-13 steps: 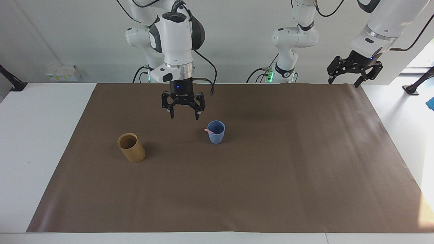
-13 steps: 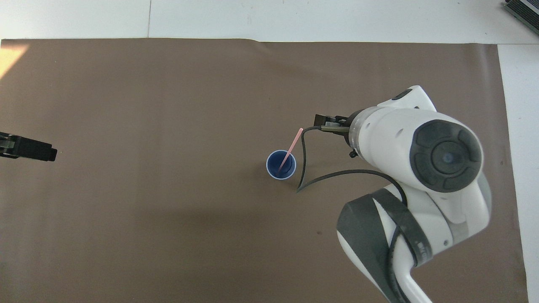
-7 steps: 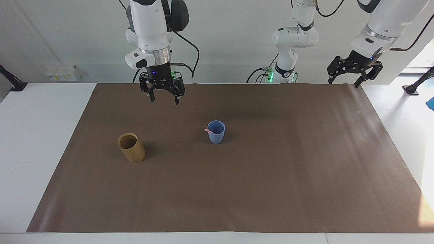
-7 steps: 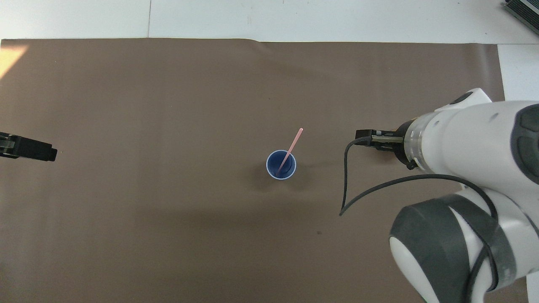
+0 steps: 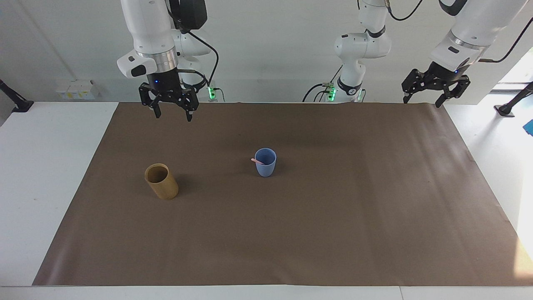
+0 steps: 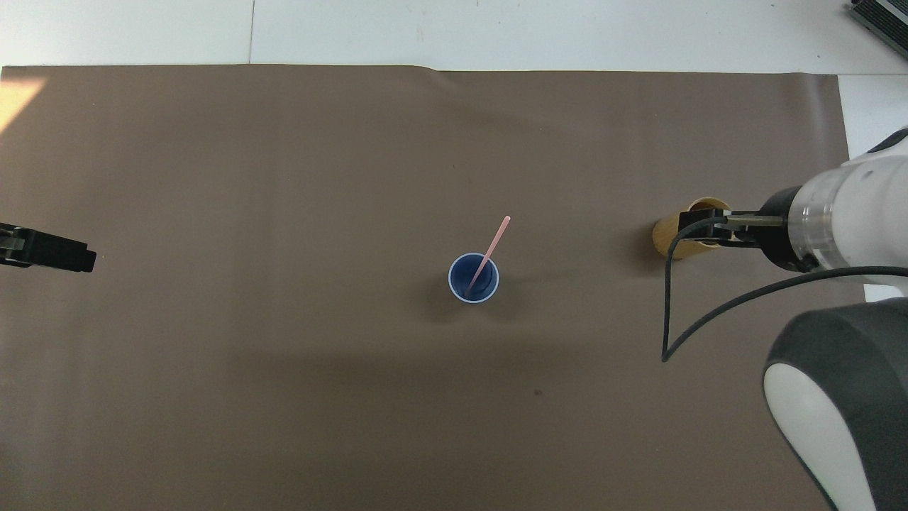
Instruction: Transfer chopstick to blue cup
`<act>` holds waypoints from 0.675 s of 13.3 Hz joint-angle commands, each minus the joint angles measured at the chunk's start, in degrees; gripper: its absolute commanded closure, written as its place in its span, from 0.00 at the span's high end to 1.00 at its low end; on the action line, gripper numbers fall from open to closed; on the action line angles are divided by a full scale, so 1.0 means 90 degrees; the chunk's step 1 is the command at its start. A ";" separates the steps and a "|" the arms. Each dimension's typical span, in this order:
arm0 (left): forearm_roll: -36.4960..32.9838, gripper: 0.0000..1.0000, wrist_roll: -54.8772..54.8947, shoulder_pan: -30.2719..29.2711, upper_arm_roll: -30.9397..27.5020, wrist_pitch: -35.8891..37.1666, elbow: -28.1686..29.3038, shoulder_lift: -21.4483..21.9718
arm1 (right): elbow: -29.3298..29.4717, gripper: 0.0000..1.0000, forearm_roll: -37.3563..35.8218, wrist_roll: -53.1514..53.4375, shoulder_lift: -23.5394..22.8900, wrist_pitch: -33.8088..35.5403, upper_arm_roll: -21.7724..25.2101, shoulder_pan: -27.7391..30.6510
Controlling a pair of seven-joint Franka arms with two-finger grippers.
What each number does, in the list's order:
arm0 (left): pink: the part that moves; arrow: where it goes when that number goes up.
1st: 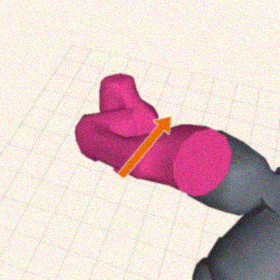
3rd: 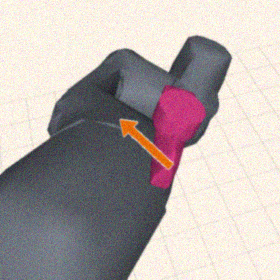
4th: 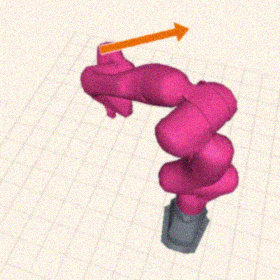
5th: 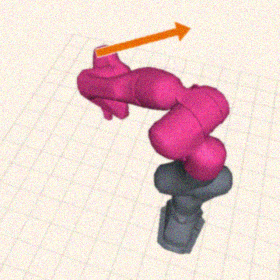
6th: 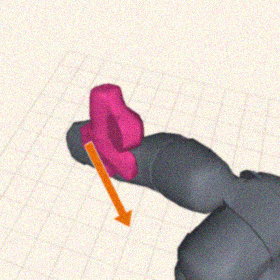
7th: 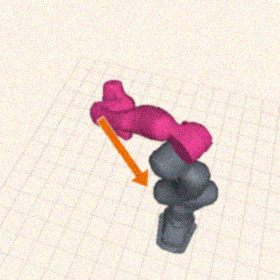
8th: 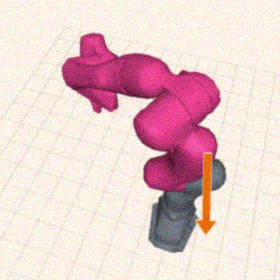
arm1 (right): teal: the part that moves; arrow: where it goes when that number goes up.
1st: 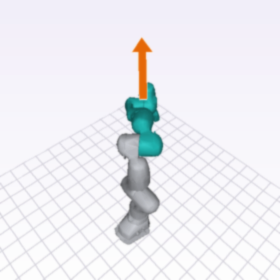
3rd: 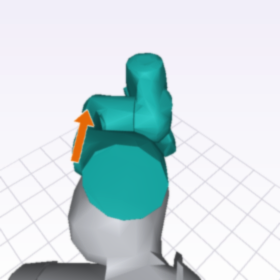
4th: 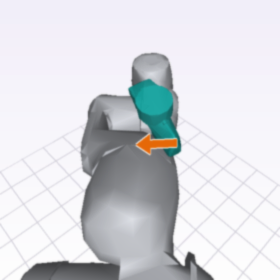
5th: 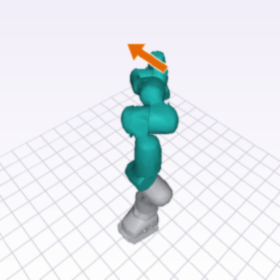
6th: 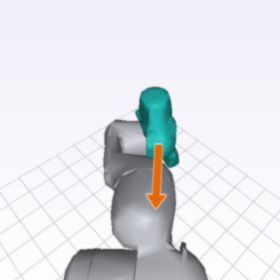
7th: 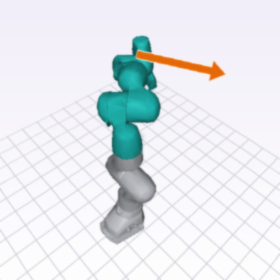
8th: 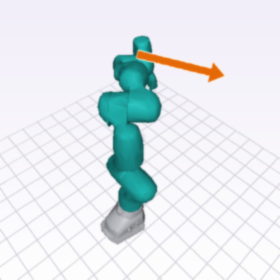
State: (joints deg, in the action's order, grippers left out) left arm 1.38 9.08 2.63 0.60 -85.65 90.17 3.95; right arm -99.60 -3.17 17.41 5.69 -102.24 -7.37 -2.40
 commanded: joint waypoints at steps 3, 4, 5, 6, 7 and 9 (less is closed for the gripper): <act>0.0013 1.00 0.0066 -0.0106 0.0060 0.0015 0.0137 0.0147 | 0.1165 1.00 0.0187 -0.0283 -0.0661 0.0891 0.0213 -0.0104; 0.0013 1.00 0.0066 -0.0106 0.0060 0.0015 0.0137 0.0147 | 0.1174 1.00 0.0177 -0.0390 -0.0662 0.0939 0.0310 -0.0123; 0.0013 1.00 0.0066 -0.0106 0.0060 0.0015 0.0137 0.0147 | 0.1175 1.00 0.0138 -0.0507 -0.0671 0.1066 0.0408 -0.0210; 0.0013 1.00 0.0066 -0.0106 0.0060 0.0015 0.0137 0.0147 | 0.1184 1.00 0.0138 -0.0566 -0.0681 0.1115 0.0486 -0.0240; 0.0013 1.00 0.0066 -0.0106 0.0060 0.0015 0.0137 0.0147 | 0.1194 1.00 0.0225 -0.0577 -0.0681 0.1125 0.0651 -0.0347; 0.0013 1.00 0.0066 -0.0106 0.0060 0.0015 0.0147 0.0147 | 0.1194 1.00 0.0498 -0.0577 -0.0662 0.1116 0.0848 -0.0377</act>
State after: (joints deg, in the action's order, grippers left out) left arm 1.38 9.08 2.63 0.60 -85.65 90.17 3.95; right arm -90.46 -1.45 13.91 0.33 -93.51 -1.52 -5.12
